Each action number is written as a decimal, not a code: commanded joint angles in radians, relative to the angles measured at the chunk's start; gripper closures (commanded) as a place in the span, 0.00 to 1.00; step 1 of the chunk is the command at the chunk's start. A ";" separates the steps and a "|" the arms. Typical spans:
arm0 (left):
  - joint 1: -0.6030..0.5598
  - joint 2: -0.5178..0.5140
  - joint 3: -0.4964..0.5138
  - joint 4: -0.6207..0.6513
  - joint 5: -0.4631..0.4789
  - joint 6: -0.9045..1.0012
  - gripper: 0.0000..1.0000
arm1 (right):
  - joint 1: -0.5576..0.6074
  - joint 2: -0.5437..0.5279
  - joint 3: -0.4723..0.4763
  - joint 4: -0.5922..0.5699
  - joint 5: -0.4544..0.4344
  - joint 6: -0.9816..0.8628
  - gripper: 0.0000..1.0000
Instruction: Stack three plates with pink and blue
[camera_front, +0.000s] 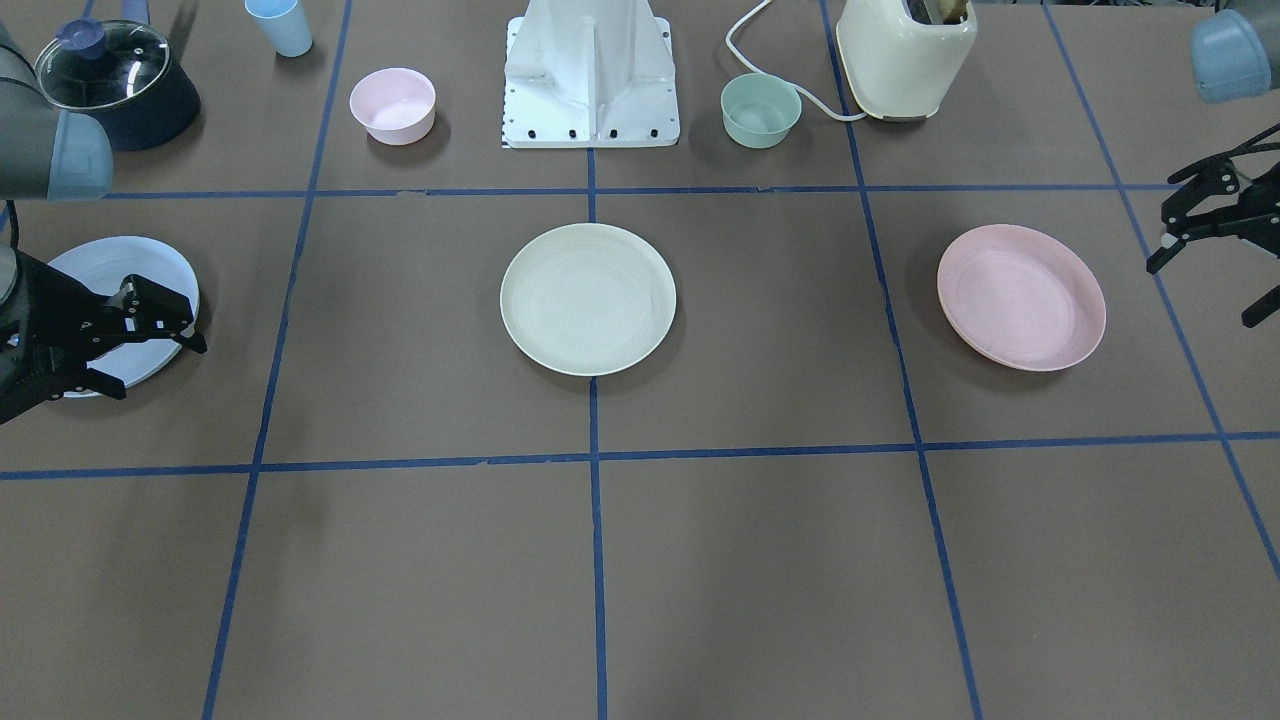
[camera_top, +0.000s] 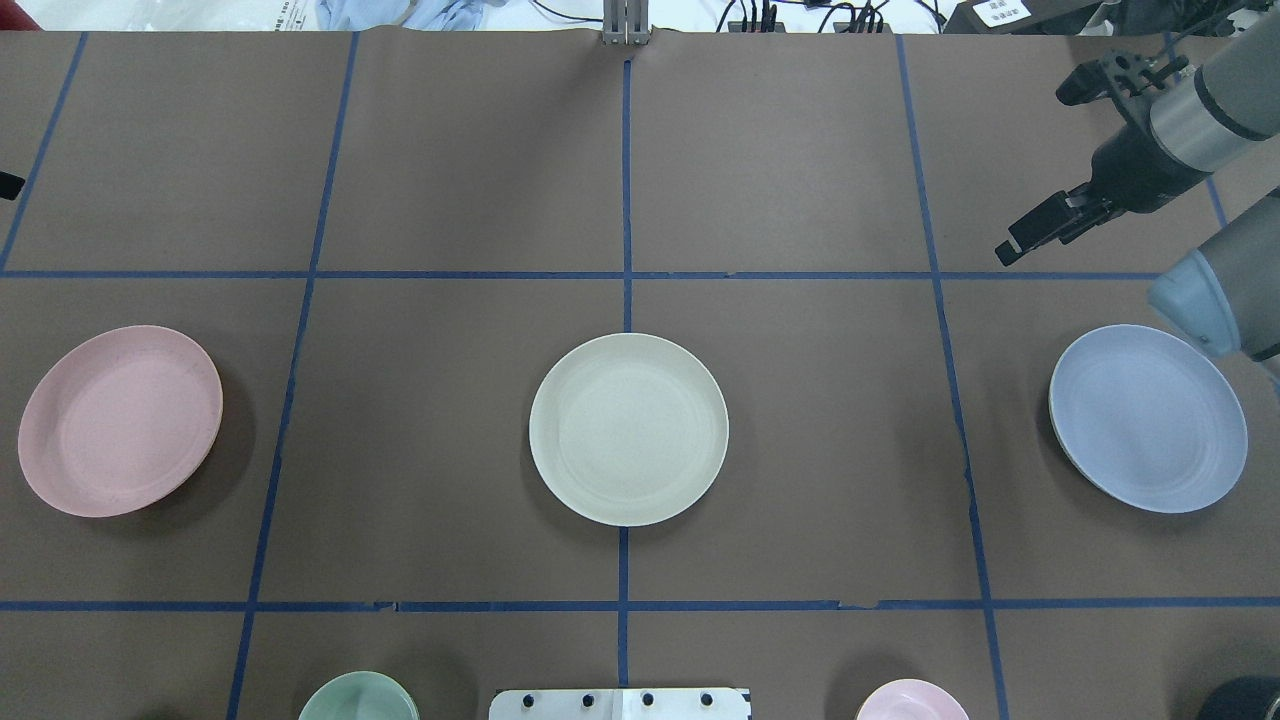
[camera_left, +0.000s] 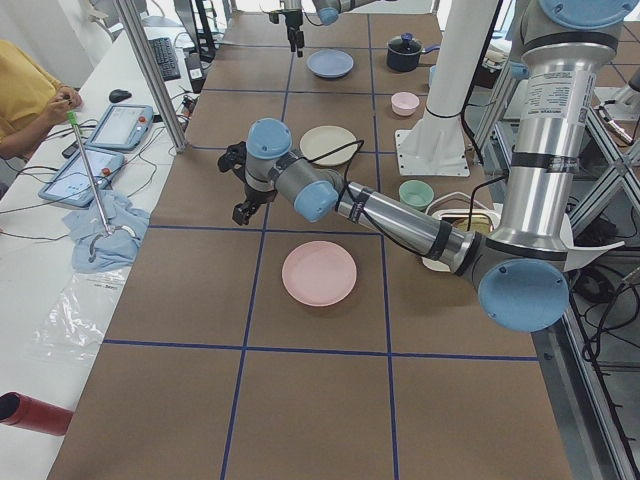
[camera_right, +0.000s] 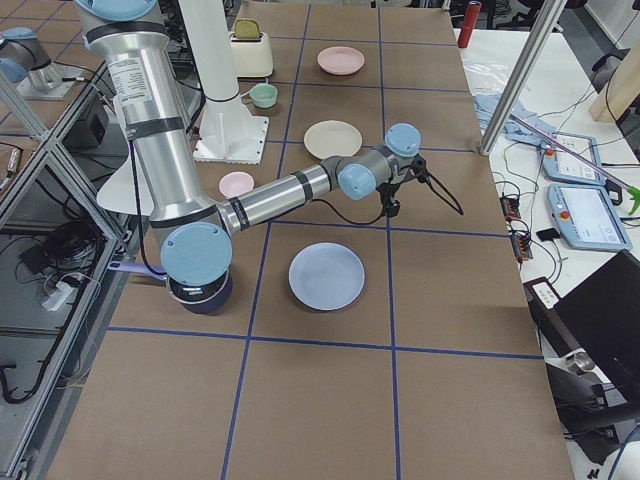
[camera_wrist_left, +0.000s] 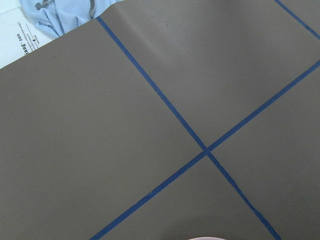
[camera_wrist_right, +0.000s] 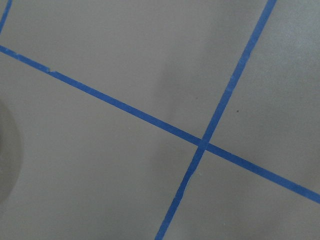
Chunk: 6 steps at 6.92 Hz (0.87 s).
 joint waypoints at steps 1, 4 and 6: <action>0.000 0.000 0.000 0.000 0.000 0.000 0.00 | 0.000 -0.006 -0.006 -0.001 0.001 0.006 0.00; 0.000 0.006 0.002 0.006 0.015 0.000 0.00 | 0.002 0.003 0.008 -0.001 -0.016 0.006 0.00; 0.000 0.012 0.040 0.012 0.032 -0.003 0.00 | 0.006 -0.027 0.002 -0.012 -0.034 0.006 0.00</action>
